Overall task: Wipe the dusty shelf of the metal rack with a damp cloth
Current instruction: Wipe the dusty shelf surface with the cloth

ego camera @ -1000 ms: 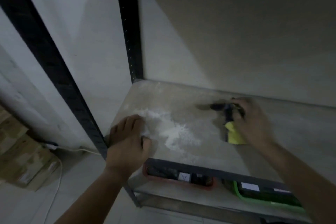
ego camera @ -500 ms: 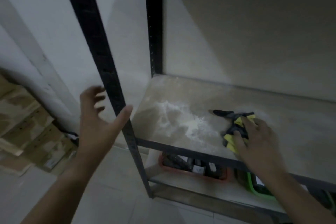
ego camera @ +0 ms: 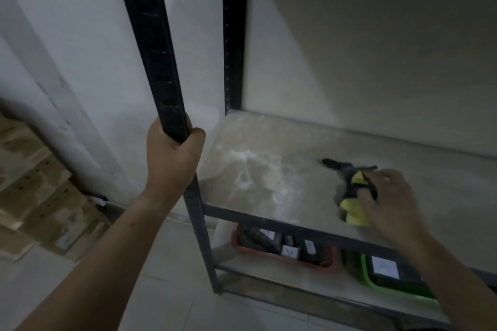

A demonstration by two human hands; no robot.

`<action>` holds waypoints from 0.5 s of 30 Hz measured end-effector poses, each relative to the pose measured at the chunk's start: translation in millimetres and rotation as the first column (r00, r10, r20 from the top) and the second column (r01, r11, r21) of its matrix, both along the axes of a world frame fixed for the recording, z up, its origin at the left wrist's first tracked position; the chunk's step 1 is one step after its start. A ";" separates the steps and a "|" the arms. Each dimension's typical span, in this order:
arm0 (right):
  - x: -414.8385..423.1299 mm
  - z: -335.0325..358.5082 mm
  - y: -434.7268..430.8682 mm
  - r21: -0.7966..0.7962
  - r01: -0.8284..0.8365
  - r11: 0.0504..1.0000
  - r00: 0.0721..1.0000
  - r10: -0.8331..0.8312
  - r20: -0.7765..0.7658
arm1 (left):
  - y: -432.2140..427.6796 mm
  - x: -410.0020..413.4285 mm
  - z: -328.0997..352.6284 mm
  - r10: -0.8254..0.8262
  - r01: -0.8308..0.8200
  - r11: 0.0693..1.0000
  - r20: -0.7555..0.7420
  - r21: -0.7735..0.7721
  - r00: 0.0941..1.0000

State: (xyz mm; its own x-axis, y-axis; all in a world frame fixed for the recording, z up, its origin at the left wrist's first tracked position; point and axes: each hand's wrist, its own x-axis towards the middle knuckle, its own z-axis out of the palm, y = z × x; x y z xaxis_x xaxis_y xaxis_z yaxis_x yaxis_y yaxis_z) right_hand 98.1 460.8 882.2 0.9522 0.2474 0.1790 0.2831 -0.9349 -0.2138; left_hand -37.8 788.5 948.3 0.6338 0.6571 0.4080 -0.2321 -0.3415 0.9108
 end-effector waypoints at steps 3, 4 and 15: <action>-14.9 -19.2 5.1 -0.124 -0.061 0.990 0.998 0.065 0.025 | 2.6 3.2 -3.6 0.010 -0.010 1.000 0.028 -0.004 1.000; -19.2 -21.6 16.9 -0.112 -0.065 0.992 0.997 0.069 0.033 | 2.8 3.7 -4.3 0.015 -0.016 1.000 0.030 0.003 0.999; -26.6 -12.4 133.8 0.359 -0.436 0.825 0.873 0.485 -0.054 | 3.1 1.5 -2.1 -0.017 0.015 0.998 0.027 0.069 0.999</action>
